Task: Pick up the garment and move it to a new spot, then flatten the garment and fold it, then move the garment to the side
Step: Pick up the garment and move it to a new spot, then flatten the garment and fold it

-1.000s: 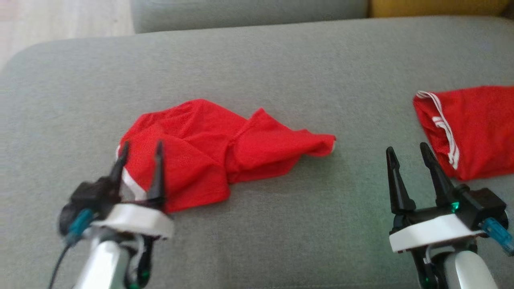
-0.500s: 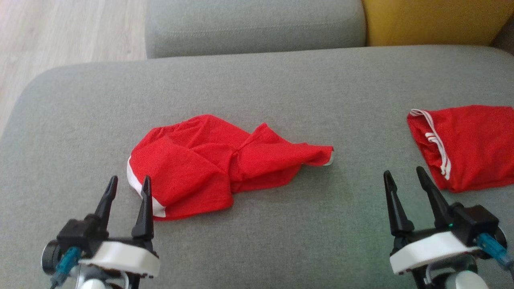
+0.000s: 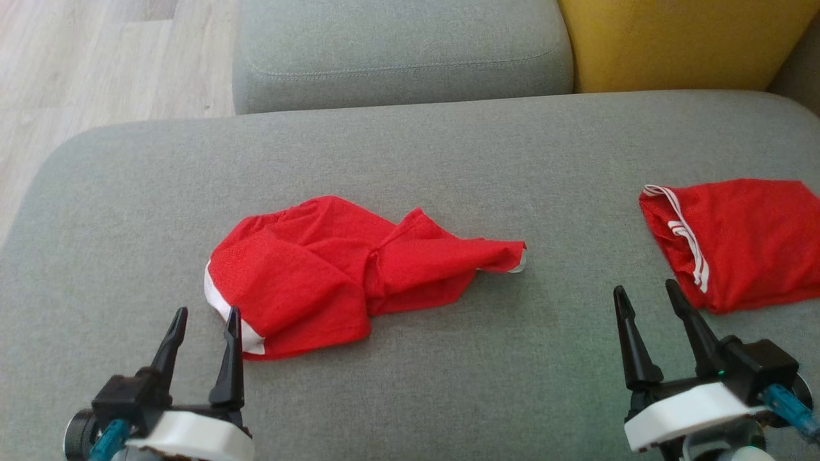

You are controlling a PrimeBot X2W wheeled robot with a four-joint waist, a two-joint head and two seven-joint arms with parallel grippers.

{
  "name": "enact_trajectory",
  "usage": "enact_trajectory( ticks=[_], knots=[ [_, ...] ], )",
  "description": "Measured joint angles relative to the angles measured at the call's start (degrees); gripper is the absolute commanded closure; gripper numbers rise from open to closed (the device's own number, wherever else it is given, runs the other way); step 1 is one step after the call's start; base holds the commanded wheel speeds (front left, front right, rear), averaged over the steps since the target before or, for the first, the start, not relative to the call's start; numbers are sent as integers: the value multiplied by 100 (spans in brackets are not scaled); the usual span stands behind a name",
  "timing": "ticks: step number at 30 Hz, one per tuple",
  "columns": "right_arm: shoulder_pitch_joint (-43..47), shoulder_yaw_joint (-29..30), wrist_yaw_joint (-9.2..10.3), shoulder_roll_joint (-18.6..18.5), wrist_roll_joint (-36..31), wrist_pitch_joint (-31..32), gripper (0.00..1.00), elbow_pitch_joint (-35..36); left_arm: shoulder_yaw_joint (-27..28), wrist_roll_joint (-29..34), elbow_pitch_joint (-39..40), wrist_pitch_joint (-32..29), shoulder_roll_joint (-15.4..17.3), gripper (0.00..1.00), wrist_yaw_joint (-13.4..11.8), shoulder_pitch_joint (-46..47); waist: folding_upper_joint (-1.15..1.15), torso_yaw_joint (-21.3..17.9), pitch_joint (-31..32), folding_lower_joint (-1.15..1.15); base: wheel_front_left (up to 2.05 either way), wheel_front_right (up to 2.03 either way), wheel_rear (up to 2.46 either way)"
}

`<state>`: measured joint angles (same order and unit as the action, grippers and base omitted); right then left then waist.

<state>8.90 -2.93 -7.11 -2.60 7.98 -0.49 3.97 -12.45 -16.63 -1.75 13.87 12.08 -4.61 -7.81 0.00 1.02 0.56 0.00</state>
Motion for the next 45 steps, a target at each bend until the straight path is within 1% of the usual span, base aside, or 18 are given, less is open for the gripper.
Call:
enact_trajectory(
  ticks=[4,24,30,32,34,37,41,45],
  knots=[
    [2,0,0,0,0,1,0,26,-4,0,40,-23,18,0,-43,-19,0,5,2,0,0,0,0],
    [-1,-7,0,1,18,1,0,19,-107,-1,59,-18,45,0,-52,-17,0,25,-40,0,0,0,0],
    [-21,-155,0,1,16,52,0,-24,-155,-1,58,-16,46,0,-52,6,0,53,-125,0,0,0,0],
    [-63,-378,0,0,16,60,0,-102,-160,-1,58,-16,46,0,-52,49,0,80,-183,0,0,0,0],
    [-181,-726,0,-2,16,129,0,-238,-162,-1,58,-15,46,0,-51,133,0,107,-255,0,0,0,0],
    [-527,-1461,0,-23,67,182,0,-577,-164,0,77,-8,44,0,-46,286,0,139,-404,0,0,0,0],
    [-1128,-2471,0,-47,266,205,0,-1237,-193,2,82,32,18,0,-16,575,0,222,-665,0,0,0,0],
    [-1778,-3208,0,-77,513,90,0,-2028,-247,51,64,35,-55,0,70,925,0,358,-950,1,0,0,0]
  ],
)
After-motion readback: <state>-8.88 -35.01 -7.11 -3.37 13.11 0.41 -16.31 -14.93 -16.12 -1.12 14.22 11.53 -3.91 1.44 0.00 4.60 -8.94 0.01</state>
